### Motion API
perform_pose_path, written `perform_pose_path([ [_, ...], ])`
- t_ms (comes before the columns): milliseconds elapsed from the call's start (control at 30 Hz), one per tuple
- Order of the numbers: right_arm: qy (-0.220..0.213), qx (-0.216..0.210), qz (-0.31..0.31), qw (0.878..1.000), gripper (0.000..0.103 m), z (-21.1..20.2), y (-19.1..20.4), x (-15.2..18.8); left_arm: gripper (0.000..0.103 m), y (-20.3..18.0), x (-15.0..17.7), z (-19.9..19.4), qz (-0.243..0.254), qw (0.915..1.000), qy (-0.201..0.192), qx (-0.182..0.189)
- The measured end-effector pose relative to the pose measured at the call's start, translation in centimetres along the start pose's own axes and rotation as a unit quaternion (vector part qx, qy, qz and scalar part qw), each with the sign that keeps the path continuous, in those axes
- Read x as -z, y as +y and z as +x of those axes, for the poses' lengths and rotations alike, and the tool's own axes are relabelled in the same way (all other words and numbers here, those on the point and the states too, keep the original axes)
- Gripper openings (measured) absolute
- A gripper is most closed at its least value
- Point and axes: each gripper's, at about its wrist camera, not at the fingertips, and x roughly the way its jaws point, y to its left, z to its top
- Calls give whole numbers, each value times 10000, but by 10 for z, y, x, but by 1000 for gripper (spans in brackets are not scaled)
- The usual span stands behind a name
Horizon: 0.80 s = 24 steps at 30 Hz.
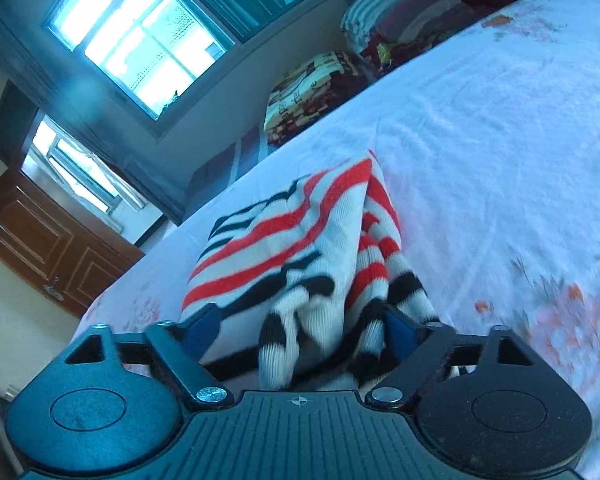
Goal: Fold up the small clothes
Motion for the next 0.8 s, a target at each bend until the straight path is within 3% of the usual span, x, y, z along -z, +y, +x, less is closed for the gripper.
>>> perform_pose_path([
  [67,24,144,-84,9999,42,11,2,-5,81,0,0,0,5,10000,-4,-6],
  [133,126,222,-173,9995,37,20,2,-6,81,0,-1,0,1,10000,2,-11],
  [167,149,274,-255,9992,30,22,3,-5,81,0,-1,0,-1,10000,-1,-17],
  [267,32,256,-570,9980,25,19,13,-4,82,-1,0,-2,5,10000,-31,-20],
  [467,-484,65,-1207,9915,25,-12,30,-8,83,0,-11,-12,-351,9992,-80,177],
  [667,179,406,-752,9962,25,15,-30,1,81,-5,-6,2,-143,9998,149,60],
  [800,92,341,-641,9973,44,-6,-27,-2,81,-6,-5,4,-127,9999,116,23],
])
